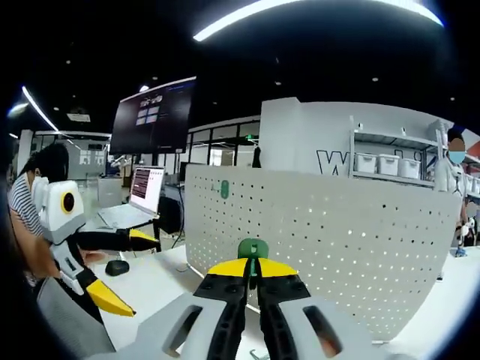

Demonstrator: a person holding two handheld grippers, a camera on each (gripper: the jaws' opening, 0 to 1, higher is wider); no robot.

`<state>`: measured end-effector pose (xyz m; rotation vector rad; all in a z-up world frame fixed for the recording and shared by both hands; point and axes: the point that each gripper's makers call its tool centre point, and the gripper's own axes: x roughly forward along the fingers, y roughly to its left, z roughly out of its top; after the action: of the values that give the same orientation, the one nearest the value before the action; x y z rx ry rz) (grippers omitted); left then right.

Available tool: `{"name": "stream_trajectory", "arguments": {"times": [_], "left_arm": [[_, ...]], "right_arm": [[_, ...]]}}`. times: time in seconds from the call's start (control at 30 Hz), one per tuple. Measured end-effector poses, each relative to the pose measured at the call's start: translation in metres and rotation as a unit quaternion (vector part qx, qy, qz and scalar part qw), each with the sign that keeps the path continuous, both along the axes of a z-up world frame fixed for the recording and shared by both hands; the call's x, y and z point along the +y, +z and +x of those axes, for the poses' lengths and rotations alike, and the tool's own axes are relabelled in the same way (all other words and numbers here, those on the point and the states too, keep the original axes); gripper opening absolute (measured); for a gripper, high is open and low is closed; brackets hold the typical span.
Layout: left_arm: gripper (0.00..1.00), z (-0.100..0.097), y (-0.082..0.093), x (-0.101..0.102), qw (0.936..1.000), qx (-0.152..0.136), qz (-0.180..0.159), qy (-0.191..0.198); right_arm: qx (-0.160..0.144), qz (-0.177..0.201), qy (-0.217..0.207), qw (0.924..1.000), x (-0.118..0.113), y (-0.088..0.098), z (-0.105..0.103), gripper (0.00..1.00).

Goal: Insert the hook assembly into the mounting plate slot until the hook locks in place.

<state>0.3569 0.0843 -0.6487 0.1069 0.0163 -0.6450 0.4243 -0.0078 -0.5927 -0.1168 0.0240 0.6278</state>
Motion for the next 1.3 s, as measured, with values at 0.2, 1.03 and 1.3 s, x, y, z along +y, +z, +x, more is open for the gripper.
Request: {"name": "stream_trajectory", "arguments": {"times": [0.2, 1.03, 1.3], "left_arm": [[0.75, -0.005, -0.023, 0.003, 0.9997, 0.017, 0.015, 0.008], [0.73, -0.004, -0.056, 0.013, 0.9984, 0.043, 0.027, 0.023], [0.72, -0.002, -0.058, 0.018, 0.9981, 0.050, 0.023, 0.028]], "right_arm": [[-0.018, -0.003, -0.009, 0.9998, 0.007, 0.020, 0.025, 0.02], [-0.030, 0.007, -0.059, 0.9978, 0.038, 0.044, 0.125, 0.02], [-0.022, 0.012, -0.087, 0.9959, 0.031, 0.038, 0.147, 0.02]]}}
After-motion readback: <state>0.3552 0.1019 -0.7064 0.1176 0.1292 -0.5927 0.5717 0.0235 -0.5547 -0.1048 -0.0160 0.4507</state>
